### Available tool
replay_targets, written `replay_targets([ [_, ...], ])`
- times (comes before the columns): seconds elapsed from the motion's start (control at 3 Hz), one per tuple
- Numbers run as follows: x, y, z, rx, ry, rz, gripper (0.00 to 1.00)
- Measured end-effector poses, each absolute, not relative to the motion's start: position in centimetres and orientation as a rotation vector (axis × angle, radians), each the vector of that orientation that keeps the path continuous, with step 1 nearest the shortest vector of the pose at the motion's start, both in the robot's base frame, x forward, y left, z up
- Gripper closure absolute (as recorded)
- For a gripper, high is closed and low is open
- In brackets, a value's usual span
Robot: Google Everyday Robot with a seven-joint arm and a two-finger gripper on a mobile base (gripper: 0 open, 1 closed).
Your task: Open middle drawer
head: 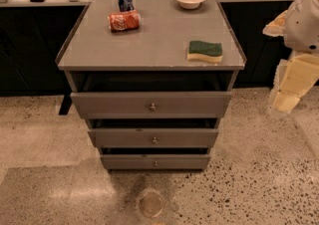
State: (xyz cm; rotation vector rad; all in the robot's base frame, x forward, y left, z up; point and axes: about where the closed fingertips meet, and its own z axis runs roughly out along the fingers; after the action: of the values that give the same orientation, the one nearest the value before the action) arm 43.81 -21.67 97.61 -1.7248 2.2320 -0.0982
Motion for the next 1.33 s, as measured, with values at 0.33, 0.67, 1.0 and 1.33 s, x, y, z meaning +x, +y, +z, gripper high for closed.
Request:
replay_targets([
  [0.33, 43.8, -21.7, 97.6, -1.725, 2.232, -0.098, 0.00],
  [0.67, 42.6, -21.7, 97.2, -1.742, 2.204, -0.091, 0.00],
  [1.0, 39.2, -21.7, 95.9, -1.761, 2.142, -0.091, 0.00],
  [1.33, 35.3, -22.2, 92.3, -1.745, 2.111, -0.097, 0.00],
])
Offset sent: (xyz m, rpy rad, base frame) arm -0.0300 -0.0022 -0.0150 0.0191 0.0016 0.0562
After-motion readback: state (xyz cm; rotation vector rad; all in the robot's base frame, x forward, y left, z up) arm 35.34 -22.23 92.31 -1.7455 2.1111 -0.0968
